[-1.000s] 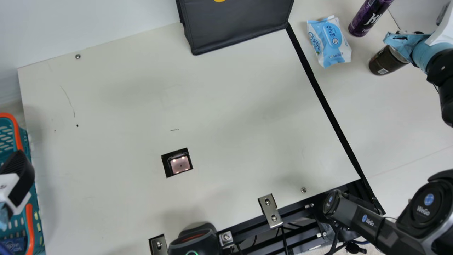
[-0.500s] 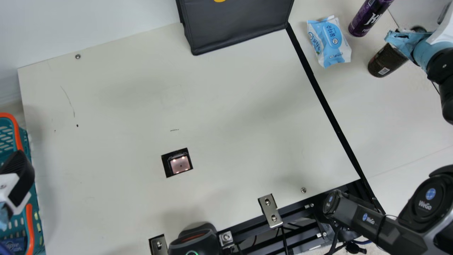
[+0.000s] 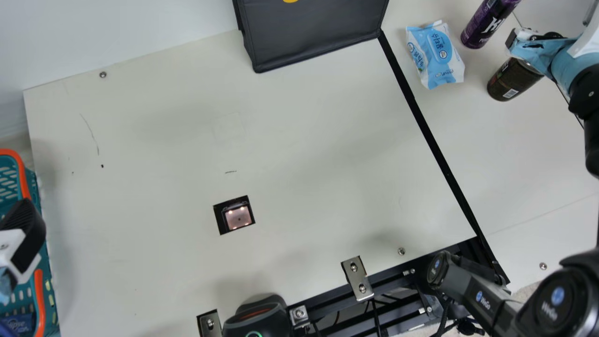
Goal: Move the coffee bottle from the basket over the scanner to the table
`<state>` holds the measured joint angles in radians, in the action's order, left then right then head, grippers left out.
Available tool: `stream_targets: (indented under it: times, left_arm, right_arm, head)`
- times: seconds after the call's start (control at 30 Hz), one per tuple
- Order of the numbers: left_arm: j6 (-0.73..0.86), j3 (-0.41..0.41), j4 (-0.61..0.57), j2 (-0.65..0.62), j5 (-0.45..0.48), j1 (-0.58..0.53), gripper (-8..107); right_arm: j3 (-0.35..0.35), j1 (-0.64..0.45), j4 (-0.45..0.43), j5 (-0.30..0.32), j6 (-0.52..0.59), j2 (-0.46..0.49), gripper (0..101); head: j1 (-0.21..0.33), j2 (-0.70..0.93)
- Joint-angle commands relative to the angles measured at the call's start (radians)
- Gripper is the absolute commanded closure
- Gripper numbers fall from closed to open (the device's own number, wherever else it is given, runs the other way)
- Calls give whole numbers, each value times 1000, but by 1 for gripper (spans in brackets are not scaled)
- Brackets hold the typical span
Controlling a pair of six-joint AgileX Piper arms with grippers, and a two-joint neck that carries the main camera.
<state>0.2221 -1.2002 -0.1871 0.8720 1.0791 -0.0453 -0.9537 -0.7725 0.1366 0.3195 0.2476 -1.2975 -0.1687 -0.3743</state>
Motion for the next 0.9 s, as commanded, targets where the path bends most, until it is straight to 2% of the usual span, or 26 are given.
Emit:
stream_targets:
  times: [0.0,0.3,0.53,0.7,0.73,0.87]
  left_arm:
    - [0,0,0,0,0,0,9]
    - [0,0,0,0,0,0,9]
    - [0,0,0,0,0,0,9]
    - [0,0,0,0,0,0,9]
    - [0,0,0,0,0,0,9]
    - [0,0,0,0,0,0,9]
  right_arm:
    - [-6,30,-32,22,-9,53,6]
    - [-53,247,-123,170,-16,190,6]
    - [-92,453,-192,265,-24,275,6]
    - [-116,616,-272,325,-38,329,6]
    - [-113,525,-241,311,-33,318,6]
    - [-116,607,-269,324,-37,333,6]
  head:
    - [30,-2]
    - [30,-2]
    - [30,-2]
    - [30,-2]
    - [30,-2]
    - [30,-2]
